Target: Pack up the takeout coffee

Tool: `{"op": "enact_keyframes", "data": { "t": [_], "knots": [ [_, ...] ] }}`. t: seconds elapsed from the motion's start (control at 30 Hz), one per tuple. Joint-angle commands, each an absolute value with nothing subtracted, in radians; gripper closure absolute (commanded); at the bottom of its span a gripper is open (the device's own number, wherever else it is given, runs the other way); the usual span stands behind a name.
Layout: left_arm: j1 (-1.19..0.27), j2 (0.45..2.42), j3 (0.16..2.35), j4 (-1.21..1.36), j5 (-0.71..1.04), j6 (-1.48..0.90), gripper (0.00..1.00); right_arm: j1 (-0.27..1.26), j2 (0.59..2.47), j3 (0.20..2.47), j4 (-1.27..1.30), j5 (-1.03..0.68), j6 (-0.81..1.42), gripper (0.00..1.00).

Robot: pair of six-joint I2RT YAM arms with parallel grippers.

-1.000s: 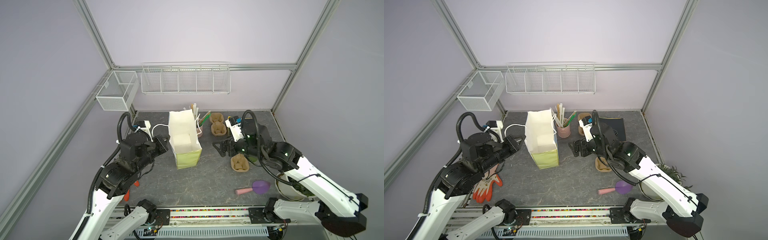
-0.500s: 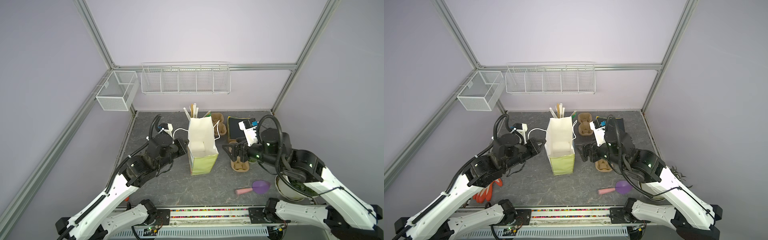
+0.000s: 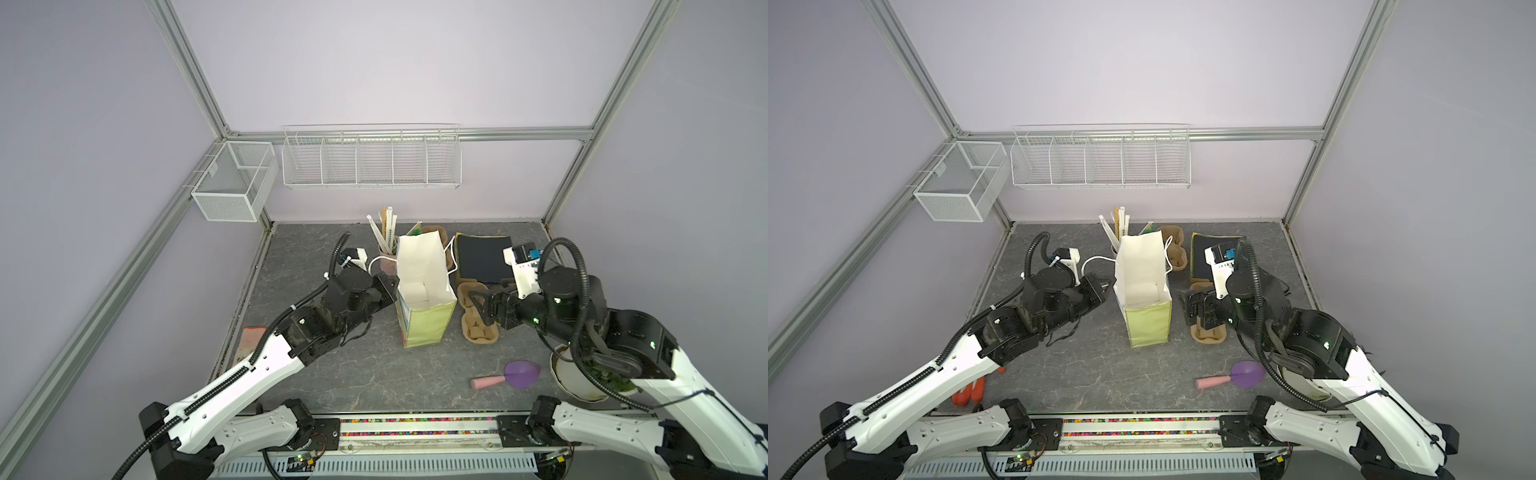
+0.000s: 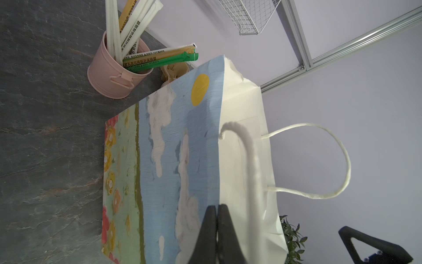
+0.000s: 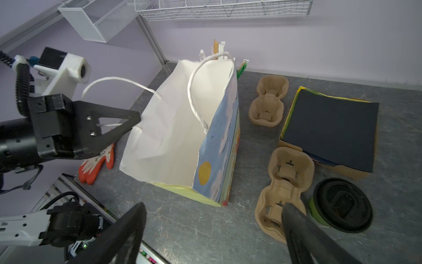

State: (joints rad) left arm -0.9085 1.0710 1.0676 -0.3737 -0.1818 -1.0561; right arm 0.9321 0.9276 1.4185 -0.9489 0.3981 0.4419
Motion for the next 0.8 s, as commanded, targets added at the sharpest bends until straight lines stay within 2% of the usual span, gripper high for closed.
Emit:
{"op": "enact_keyframes", "data": {
  "t": [0.0,0.37,0.5,0.6,0.7,0.77],
  "knots": [
    [-0.911,1.087,1.04,-0.274,-0.194,-1.116,1.0,0.908,0.902,1.382,-1.002,0.474,0.461,0.05],
    [-0.912,1.106,0.978,-0.232,-0.206,-1.121,1.0,0.797,0.895,1.245,-0.968,0.371,0.495,0.06],
    [-0.912,1.091,0.98,-0.252,-0.213,-1.107,0.79,0.777,0.934,1.233,-0.975,0.368,0.497,0.06],
    [-0.911,1.069,0.979,-0.274,-0.228,-1.092,0.71,0.772,0.95,1.251,-0.965,0.364,0.498,0.08],
    [-0.91,1.051,0.98,-0.293,-0.238,-1.092,0.56,0.773,0.972,1.301,-0.874,0.312,0.479,0.08],
    [-0.911,1.045,0.989,-0.305,-0.239,-1.052,0.53,0.774,1.031,1.368,-0.847,0.245,0.467,0.09]
  ]
}}
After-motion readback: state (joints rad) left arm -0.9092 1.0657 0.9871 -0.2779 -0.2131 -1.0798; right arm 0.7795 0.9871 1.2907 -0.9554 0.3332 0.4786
